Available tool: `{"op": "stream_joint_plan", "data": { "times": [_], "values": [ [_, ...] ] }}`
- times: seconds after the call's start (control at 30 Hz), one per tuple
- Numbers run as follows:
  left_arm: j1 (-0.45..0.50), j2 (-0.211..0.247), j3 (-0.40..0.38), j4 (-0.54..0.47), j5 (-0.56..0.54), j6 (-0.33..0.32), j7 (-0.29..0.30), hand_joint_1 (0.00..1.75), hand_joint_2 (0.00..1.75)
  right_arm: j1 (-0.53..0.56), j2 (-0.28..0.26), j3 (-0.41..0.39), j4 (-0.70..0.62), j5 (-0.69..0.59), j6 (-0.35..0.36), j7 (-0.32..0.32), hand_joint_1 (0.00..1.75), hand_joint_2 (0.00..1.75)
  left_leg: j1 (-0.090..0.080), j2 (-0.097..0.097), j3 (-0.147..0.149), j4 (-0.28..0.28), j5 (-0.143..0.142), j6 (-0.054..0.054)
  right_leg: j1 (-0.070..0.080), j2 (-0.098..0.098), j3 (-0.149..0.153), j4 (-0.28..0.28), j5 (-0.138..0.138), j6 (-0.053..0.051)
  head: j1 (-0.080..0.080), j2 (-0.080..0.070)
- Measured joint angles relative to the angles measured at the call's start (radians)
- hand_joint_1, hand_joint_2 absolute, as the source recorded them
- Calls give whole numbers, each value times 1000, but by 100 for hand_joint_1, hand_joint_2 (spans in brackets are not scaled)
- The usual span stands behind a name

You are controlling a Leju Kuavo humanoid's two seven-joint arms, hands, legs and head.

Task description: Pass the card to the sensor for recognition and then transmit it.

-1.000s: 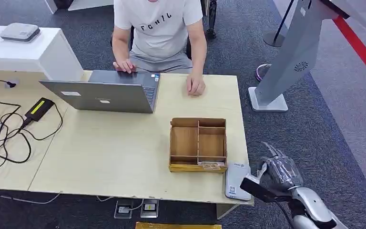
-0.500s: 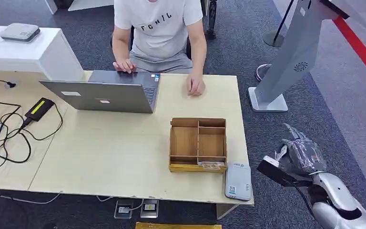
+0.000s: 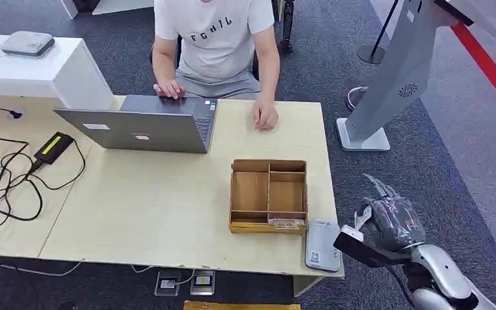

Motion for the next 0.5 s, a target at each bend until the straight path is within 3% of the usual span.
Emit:
{"op": "stream_joint_plan", "data": {
  "times": [0.5],
  "values": [
    [0,-8,2,0,9,15,0,0,0,59,29,67,-154,59,43,19,175,175,0,0,0,0,0,0,0,0,0,0,0,0,0,0]
  ]
}}
